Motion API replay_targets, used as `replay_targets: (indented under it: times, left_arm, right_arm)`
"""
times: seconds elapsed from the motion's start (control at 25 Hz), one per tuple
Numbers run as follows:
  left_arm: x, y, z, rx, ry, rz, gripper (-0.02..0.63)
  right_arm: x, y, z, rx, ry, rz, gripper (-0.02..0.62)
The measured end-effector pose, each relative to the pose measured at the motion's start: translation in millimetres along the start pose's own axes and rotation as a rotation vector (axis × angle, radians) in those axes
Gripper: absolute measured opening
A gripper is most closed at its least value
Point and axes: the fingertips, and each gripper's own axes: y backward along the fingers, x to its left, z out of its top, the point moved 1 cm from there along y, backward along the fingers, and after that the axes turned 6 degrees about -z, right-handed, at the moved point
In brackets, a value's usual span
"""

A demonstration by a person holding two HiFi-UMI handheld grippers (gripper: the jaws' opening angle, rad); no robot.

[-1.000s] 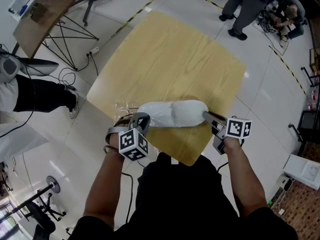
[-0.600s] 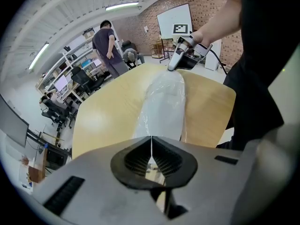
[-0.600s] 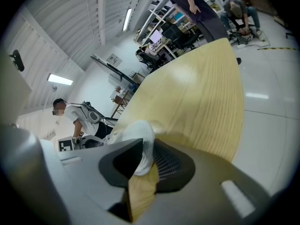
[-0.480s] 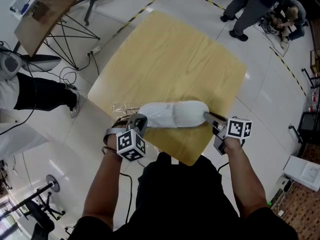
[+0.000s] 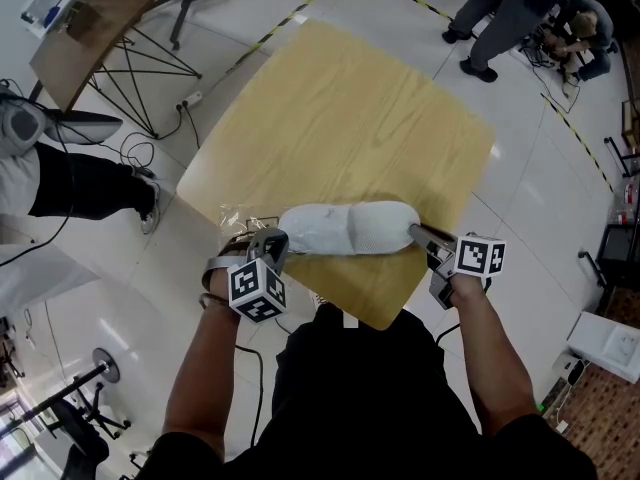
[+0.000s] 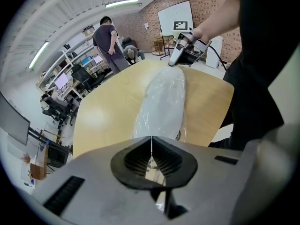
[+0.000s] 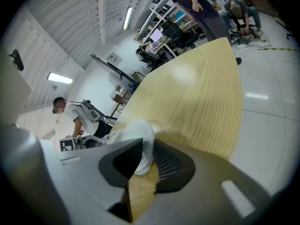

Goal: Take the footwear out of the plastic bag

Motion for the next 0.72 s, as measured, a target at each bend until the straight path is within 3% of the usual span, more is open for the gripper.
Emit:
replay_targets:
  times: [0.72]
  left_arm:
    - [2.6, 11.0, -32.1, 0.059, 0.002, 0.022, 0.012]
  right_arm:
    - [2.6, -4.3, -5.1, 0.021, 0.026, -0.002, 0.078]
